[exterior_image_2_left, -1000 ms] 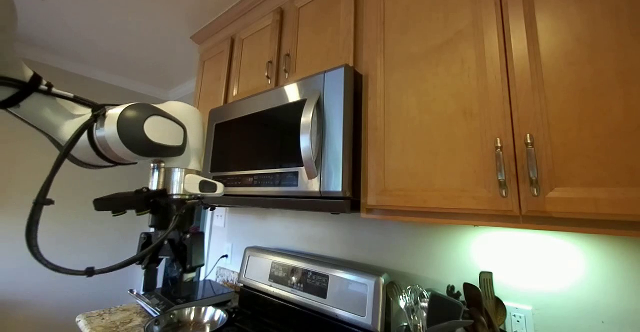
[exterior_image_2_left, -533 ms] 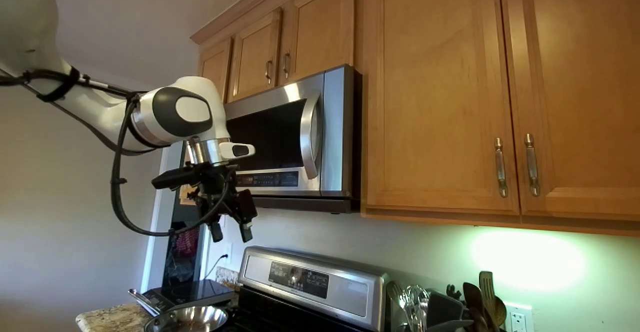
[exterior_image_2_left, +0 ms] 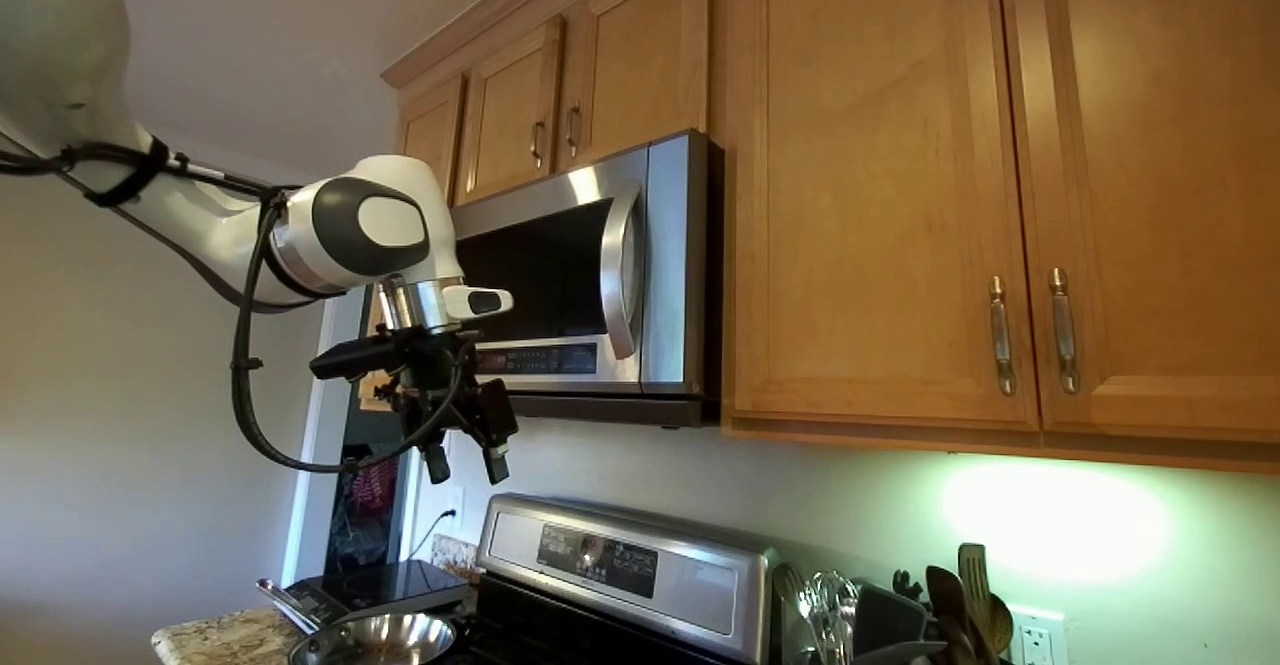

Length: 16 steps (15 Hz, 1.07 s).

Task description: Open the microwave door

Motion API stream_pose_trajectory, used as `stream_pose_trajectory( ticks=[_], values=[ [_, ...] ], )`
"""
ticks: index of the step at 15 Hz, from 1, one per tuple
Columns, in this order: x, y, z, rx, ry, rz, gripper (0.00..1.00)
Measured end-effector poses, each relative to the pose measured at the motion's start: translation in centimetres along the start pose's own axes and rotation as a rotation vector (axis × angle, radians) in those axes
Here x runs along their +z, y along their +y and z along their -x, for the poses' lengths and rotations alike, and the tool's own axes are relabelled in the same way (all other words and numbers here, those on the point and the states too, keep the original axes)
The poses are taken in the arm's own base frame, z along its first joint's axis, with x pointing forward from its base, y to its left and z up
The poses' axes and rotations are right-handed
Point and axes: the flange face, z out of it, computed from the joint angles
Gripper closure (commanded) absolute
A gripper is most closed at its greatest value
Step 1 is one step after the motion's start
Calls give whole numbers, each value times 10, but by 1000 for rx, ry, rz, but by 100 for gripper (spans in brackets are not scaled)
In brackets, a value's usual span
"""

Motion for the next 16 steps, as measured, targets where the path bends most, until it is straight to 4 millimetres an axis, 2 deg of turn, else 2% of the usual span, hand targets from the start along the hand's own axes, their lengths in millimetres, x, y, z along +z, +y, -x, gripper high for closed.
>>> stream_pose_trajectory(
  ticks=[3, 5, 11, 16],
  values=[
    [-1, 1, -2, -2, 10, 3, 0],
    [-3, 4, -12, -5, 46, 9, 0],
    [-22, 30, -66, -19, 179, 91, 0],
    [-44, 32, -105, -32, 286, 98, 0]
  ],
)
